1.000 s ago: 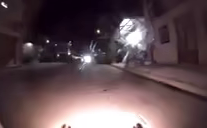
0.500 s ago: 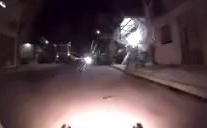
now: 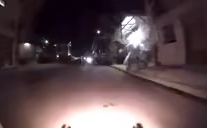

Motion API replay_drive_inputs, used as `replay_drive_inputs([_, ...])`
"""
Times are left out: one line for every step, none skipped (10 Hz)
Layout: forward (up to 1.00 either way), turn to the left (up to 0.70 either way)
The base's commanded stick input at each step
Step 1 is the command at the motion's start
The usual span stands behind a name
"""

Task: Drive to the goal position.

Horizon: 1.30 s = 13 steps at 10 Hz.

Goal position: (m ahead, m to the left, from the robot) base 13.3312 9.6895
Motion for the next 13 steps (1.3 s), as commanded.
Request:
replay_drive_inputs([0.60,0.00])
replay_drive_inputs([0.60,0.00])
replay_drive_inputs([0.60,0.00])
replay_drive_inputs([0.60,0.00])
replay_drive_inputs([0.60,0.00])
replay_drive_inputs([0.60,0.00])
replay_drive_inputs([0.60,0.00])
replay_drive_inputs([0.60,0.00])
replay_drive_inputs([0.60,0.00])
replay_drive_inputs([0.60,0.00])
replay_drive_inputs([0.60,0.00])
replay_drive_inputs([0.60,0.00])
replay_drive_inputs([0.60,0.00])
